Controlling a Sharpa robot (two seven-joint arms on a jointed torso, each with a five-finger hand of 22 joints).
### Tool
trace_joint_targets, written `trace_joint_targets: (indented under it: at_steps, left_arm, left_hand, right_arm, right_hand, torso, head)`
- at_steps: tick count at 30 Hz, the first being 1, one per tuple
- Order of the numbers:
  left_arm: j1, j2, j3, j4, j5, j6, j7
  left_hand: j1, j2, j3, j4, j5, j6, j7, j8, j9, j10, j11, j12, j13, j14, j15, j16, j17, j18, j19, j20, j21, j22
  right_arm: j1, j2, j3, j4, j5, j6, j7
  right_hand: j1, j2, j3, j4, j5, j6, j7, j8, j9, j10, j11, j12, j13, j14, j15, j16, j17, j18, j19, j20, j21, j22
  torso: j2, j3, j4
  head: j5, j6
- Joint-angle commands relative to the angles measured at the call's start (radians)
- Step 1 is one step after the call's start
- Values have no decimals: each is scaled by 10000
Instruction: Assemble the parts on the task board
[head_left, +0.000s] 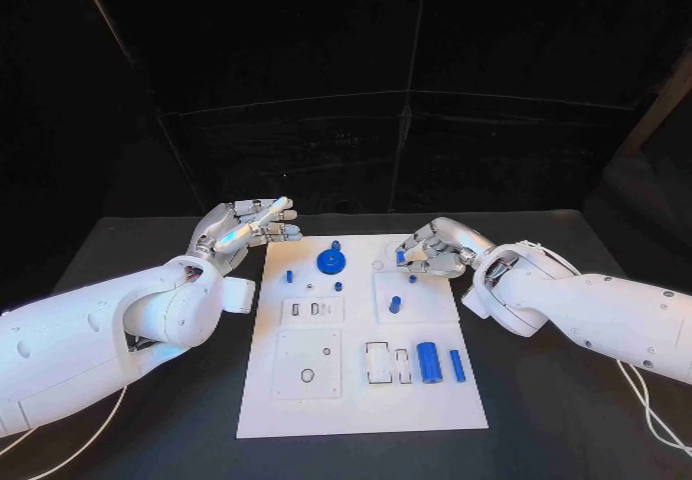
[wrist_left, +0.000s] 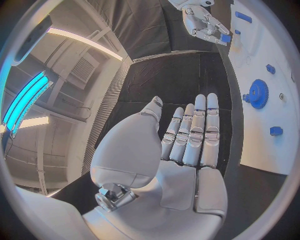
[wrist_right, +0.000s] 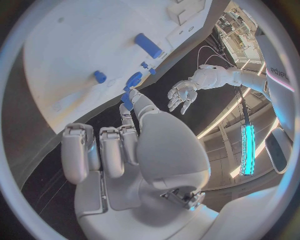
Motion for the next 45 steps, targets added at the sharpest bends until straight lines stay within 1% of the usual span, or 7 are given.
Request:
trace_joint_targets:
  at_steps: [1,5,10,12,19,28,45]
  left_arm:
    - [18,11,9,-71,-46,133,66]
    - [19,28,9,-140,-46,138,78]
    - [20,76,9,-239,-45,148,84]
    - [20,83,9,-247,-45,140,88]
    - [20,87,10,-251,-45,143,89]
    - [20,116,10,-245,-45,168,80]
    - [20,157,10,-273,-46,238,43]
  left_hand:
    - [54,24,-2,-54,-55,75,51,-69,-12,58,-16,-52,-10,-55,13,-56,19,132,70,34,-52,-21]
    - [54,24,-2,-54,-55,75,51,-69,-12,58,-16,-52,-10,-55,13,-56,19,132,70,34,-52,-21]
    - [54,24,-2,-54,-55,75,51,-69,-12,58,-16,-52,-10,-55,13,-56,19,132,70,34,-52,-21]
    - [54,24,-2,-54,-55,75,51,-69,-12,58,-16,-52,-10,-55,13,-56,19,132,70,34,-52,-21]
    - [54,24,-2,-54,-55,75,51,-69,-12,58,-16,-52,-10,-55,13,-56,19,132,70,34,-52,-21]
    - [54,28,-5,-56,-56,77,49,-74,-12,62,-16,-57,-10,-54,13,-64,23,132,72,35,-54,-24]
    - [63,32,-7,-66,-56,81,49,-79,-12,66,-16,-63,-9,-53,14,-73,28,132,74,35,-58,-28]
  right_arm:
    - [25,223,10,270,-517,-373,-732]
    - [23,603,8,370,-829,-383,-930]
    - [17,1379,2,212,-1169,-372,-1077]
    - [8,1645,0,183,-1393,-335,-1182]
    - [-135,2371,-6,74,-2407,196,-1851]
    - [-508,2737,-6,3,-3184,360,-2299]
    - [-772,2993,-4,-238,-3719,671,-2621]
  right_hand:
    - [-67,28,62,31,19,174,-74,11,44,135,-54,32,1443,923,-75,26,2010,-78,293,-54,62,1241]
    - [-84,30,85,31,-15,187,-82,11,47,141,-60,37,1450,924,-79,27,2013,-79,297,-57,65,1248]
    - [-90,33,108,26,-40,199,-89,13,49,143,-67,38,1452,923,-82,24,2007,-82,303,-60,69,1259]
    - [-102,36,133,22,-77,212,-95,14,52,133,-72,22,1438,921,-88,19,1997,-81,303,-63,69,1258]
    - [-297,-3,212,70,-504,207,-95,-33,49,134,-73,8,1436,920,-93,17,1996,-85,313,-75,76,1275]
    - [-310,-21,230,60,-555,228,-107,-30,54,161,-81,41,1469,916,-97,6,1974,-85,313,-77,75,1275]
    - [-302,-125,267,-18,-574,234,-106,-50,54,190,-86,70,1500,922,-107,18,2002,-88,323,-86,83,1293]
  torso:
    - [-78,-43,45]
    - [-105,-58,55]
    - [-171,-86,90]
    - [-168,-77,81]
    - [-162,-89,91]
    - [-154,-48,60]
    - [-153,-51,68]
  head:
    - [81,-75]
    - [152,-76]
    - [261,-199]
    - [310,-215]
    - [425,-289]
    - [531,-365]
    - [531,-470]
